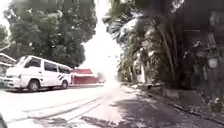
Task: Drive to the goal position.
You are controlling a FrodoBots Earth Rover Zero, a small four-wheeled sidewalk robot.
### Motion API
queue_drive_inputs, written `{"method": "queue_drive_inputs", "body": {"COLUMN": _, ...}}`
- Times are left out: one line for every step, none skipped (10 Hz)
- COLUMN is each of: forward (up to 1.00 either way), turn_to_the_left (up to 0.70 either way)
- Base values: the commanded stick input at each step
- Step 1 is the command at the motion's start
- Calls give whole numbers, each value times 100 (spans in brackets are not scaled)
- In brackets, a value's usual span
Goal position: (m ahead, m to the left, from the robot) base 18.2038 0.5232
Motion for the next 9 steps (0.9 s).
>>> {"method": "queue_drive_inputs", "body": {"forward": 70, "turn_to_the_left": 0}}
{"method": "queue_drive_inputs", "body": {"forward": 70, "turn_to_the_left": 0}}
{"method": "queue_drive_inputs", "body": {"forward": 70, "turn_to_the_left": 0}}
{"method": "queue_drive_inputs", "body": {"forward": 70, "turn_to_the_left": 0}}
{"method": "queue_drive_inputs", "body": {"forward": 70, "turn_to_the_left": 0}}
{"method": "queue_drive_inputs", "body": {"forward": 70, "turn_to_the_left": 0}}
{"method": "queue_drive_inputs", "body": {"forward": 70, "turn_to_the_left": 0}}
{"method": "queue_drive_inputs", "body": {"forward": 70, "turn_to_the_left": 0}}
{"method": "queue_drive_inputs", "body": {"forward": 70, "turn_to_the_left": 0}}
